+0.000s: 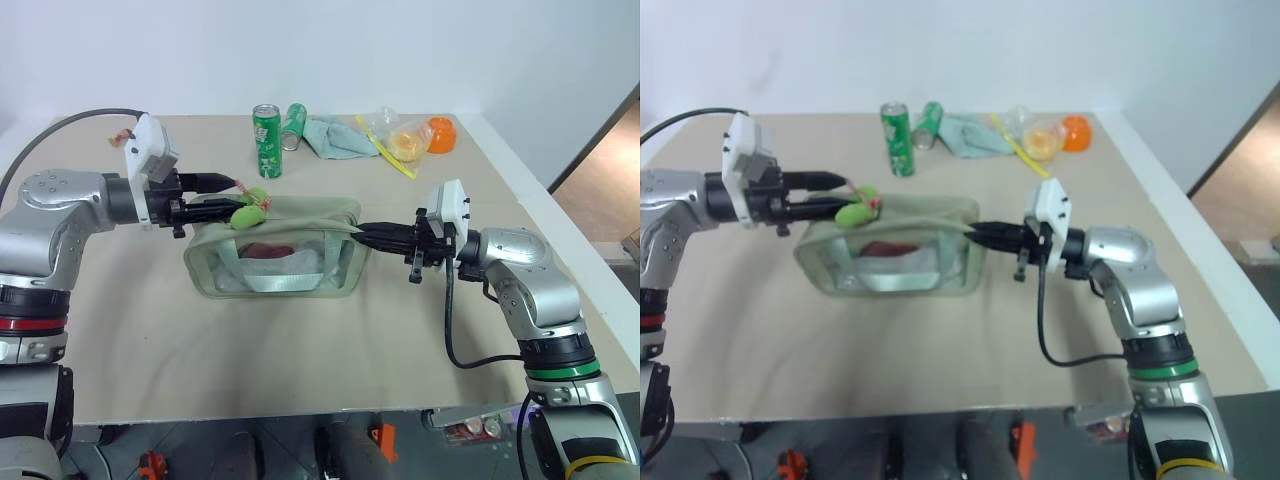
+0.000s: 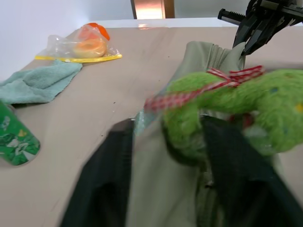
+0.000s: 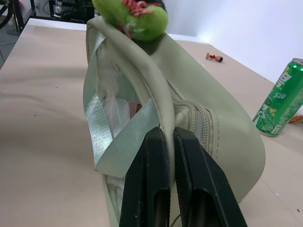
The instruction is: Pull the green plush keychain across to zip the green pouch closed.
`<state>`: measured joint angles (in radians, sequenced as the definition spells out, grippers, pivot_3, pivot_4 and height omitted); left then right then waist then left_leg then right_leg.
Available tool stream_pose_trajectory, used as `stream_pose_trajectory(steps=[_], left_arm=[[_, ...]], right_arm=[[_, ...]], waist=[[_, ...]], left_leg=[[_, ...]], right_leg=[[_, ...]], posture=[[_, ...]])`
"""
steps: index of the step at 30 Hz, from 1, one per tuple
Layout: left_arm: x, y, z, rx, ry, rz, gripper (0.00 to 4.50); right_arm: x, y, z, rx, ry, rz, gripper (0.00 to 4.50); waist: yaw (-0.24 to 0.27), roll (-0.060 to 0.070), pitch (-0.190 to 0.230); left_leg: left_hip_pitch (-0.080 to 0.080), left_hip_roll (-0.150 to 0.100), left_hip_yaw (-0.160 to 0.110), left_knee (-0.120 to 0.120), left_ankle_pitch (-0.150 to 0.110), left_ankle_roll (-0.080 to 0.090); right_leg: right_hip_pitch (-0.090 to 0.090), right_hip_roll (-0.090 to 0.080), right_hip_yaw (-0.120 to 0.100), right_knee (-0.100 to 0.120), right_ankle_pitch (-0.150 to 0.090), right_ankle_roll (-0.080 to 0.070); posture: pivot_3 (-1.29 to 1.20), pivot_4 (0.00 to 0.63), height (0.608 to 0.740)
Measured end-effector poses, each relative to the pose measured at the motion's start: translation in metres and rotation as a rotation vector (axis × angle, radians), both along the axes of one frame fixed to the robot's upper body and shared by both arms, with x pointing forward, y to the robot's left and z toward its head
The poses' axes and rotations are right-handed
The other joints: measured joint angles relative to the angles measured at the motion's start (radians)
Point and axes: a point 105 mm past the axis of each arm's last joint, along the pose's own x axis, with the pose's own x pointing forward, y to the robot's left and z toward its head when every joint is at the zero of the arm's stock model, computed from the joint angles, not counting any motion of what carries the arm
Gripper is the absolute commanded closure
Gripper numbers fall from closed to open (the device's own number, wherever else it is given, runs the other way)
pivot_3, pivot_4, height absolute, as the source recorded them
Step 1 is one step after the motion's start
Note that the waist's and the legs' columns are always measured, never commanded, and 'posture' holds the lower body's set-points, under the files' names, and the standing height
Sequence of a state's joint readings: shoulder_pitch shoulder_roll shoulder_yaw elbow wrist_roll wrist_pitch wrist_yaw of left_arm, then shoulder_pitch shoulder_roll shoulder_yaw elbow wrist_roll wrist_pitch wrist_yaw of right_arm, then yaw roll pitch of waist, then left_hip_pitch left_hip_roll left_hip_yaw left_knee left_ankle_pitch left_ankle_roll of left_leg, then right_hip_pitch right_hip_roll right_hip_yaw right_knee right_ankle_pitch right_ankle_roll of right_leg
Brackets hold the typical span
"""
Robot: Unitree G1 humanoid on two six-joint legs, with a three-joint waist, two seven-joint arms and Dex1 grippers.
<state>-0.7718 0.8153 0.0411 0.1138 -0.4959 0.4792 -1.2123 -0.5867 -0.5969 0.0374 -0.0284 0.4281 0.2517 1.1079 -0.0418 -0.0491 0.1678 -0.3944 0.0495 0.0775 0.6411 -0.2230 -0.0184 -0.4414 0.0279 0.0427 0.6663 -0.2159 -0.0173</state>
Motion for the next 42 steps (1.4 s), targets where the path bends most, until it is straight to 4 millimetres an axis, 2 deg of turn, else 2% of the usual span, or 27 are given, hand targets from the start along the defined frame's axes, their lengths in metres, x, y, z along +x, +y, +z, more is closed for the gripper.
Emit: stream_pose_trajectory(steps=[1,3,9,13,18,21,22,25,28,32,35,39,41,42], left_arm=[[0.0,0.001,0.001,0.005,-0.001,0.003,0.68],[0.0,0.005,0.003,0.022,-0.002,0.008,0.04],[0.0,0.013,0.008,0.035,-0.015,0.037,0.04],[-0.003,0.036,0.015,0.008,-0.043,0.125,0.04],[-0.013,0.069,0.0,-0.062,-0.001,0.267,0.04],[-0.032,0.079,-0.01,-0.097,0.008,0.33,0.04],[-0.04,0.08,-0.014,-0.114,0.015,0.338,0.04],[-0.06,0.06,-0.035,-0.179,0.09,0.309,0.04],[-0.066,0.048,-0.034,-0.201,0.08,0.303,0.04],[-0.064,0.043,-0.037,-0.216,0.059,0.339,0.04],[-0.061,0.041,-0.043,-0.211,0.057,0.356,0.82],[-0.058,0.042,-0.046,-0.221,0.048,0.381,2.22],[-0.056,0.043,-0.048,-0.225,0.044,0.39,2.77],[-0.055,0.041,-0.05,-0.223,0.048,0.389,3.32]], right_arm=[[0.0,0.0,0.0,0.002,0.0,0.001,4.5],[0.0,0.001,0.0,0.004,0.001,0.004,4.5],[0.001,0.003,0.001,0.007,0.0,0.01,4.5],[0.001,0.003,0.0,0.01,0.004,0.01,4.5],[0.002,0.004,0.0,0.013,0.005,0.014,4.5],[0.002,0.005,0.0,0.015,0.008,0.021,4.5],[0.002,0.005,0.0,0.014,0.01,0.022,4.5],[0.003,0.004,0.0,0.015,0.008,0.024,4.5],[0.005,0.003,-0.001,0.014,0.015,0.021,4.5],[0.005,0.004,-0.001,0.012,0.019,0.028,4.5],[0.006,0.005,0.0,0.007,0.017,0.036,4.5],[0.006,0.006,0.0,0.005,0.015,0.036,4.5],[0.006,0.006,0.0,0.005,0.014,0.036,4.5],[0.005,0.006,0.0,0.004,0.019,0.037,4.5]], waist=[[0.0,0.0,0.0],[0.0,0.0,0.0],[0.0,0.0,0.0],[-0.004,0.0,0.0],[-0.004,0.0,0.0],[-0.007,0.0,0.0],[-0.007,0.0,0.0],[-0.002,-0.001,0.0],[0.002,-0.002,-0.001],[0.001,-0.002,-0.001],[0.0,-0.002,-0.001],[0.0,-0.002,-0.001],[0.0,-0.002,-0.001],[0.0,-0.002,-0.001]], left_leg=[[0.0,0.0,0.0,0.0,0.0,0.0],[0.0,0.0,0.0,0.0,0.0,0.0],[0.0,0.0,0.0,0.0,0.0,0.0],[0.0,0.002,0.0,0.0,0.0,0.0],[0.0,0.004,0.0,0.0,0.0,0.0],[0.001,0.004,0.002,0.0,0.0,0.0],[0.002,0.004,0.002,-0.001,0.0,0.0],[0.001,0.004,0.001,0.0,0.0,0.0],[0.002,0.003,0.0,0.001,0.001,0.0],[0.004,0.004,0.001,0.001,0.001,0.0],[0.004,0.004,0.001,0.0,0.001,0.0],[0.003,0.004,0.001,-0.001,0.001,0.0],[0.003,0.004,0.001,-0.001,0.001,0.0],[0.003,0.004,0.001,-0.001,0.001,0.0]], right_leg=[[0.0,0.0,0.0,0.0,0.0,0.0],[0.0,0.0,0.0,0.0,0.0,0.0],[0.0,0.0,0.0,0.0,0.0,0.0],[0.0,0.0,0.0,0.0,0.0,0.0],[-0.001,-0.001,0.0,0.001,0.0,-0.001],[-0.001,-0.002,0.001,0.001,0.0,-0.001],[-0.001,-0.003,0.002,0.001,0.0,-0.001],[0.0,-0.003,-0.001,0.001,-0.001,0.0],[0.001,-0.003,-0.001,0.001,0.002,-0.001],[0.001,-0.001,0.001,0.001,0.003,-0.002],[0.001,0.0,0.001,0.001,0.003,-0.003],[0.001,0.0,0.001,0.001,0.002,-0.003],[0.001,0.0,0.001,0.001,0.002,-0.003],[0.001,-0.001,0.001,0.001,0.002,-0.003]], posture=[[0.0,0.15,0.74],[0.0,0.15,0.74],[0.0,0.15,0.74],[0.0,0.15,0.74],[0.0,0.15,0.74],[0.0,0.15,0.74],[0.0,0.15,0.74],[0.0,0.15,0.74],[0.0,0.15,0.74],[0.0,0.15,0.74],[0.0,0.15,0.74],[0.0,0.15,0.74],[0.0,0.15,0.74],[0.0,0.15,0.74]])
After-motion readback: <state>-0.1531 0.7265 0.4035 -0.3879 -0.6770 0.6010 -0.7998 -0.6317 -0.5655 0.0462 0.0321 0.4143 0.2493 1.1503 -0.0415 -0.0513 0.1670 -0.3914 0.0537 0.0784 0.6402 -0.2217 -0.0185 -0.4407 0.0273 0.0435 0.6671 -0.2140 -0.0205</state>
